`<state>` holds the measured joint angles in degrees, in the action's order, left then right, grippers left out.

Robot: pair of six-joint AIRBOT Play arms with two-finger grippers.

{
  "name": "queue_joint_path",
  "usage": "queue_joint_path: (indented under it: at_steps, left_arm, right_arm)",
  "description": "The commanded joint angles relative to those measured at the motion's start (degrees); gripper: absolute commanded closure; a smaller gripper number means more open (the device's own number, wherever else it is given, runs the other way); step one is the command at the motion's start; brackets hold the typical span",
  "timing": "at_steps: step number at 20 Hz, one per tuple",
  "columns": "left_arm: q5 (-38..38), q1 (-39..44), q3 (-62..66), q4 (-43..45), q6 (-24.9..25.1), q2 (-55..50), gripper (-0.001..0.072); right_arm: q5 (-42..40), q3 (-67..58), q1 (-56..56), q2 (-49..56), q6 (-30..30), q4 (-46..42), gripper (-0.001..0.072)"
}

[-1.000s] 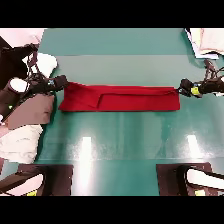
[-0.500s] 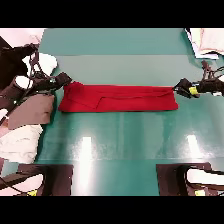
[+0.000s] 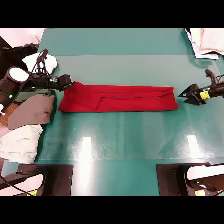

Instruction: Fold the shirts.

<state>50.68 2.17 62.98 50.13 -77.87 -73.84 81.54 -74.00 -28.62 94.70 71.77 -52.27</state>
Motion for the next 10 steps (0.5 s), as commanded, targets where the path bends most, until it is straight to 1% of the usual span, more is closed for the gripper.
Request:
queue_joint_path:
  at_steps: [1, 2, 4, 7, 8, 10]
  left_arm:
    - [7.9, 0.0, 0.3, 0.0, 0.3, 0.0, 0.0675]
    - [8.8, 0.0, 0.3, -0.1, 0.3, 0.0, 0.0675]
    - [9.5, 0.0, 0.3, -0.6, 0.3, 0.0, 0.0682]
    - [8.3, 0.5, 0.3, -1.7, 0.1, -0.1, 0.0683]
    - [7.3, 1.5, 0.3, -1.7, 0.1, -0.1, 0.0683]
    - [5.4, 4.2, 0.3, -1.7, 0.1, -0.1, 0.0683]
  right_arm:
    - [0.5, -0.7, -1.0, 5.7, -3.1, 4.9, 0.0162]
    - [-1.0, -0.7, -0.9, 6.5, -3.5, 6.1, 0.0200]
    - [-2.6, -0.7, -0.3, 7.4, -4.4, 8.0, 0.0204]
    - [-2.9, -0.7, 1.5, 9.0, -6.2, 10.9, 0.0211]
    - [-3.3, -0.7, 2.6, 9.6, -6.4, 10.6, 0.0274]
    - [-3.9, -0.7, 4.5, 10.3, -7.1, 10.7, 0.0287]
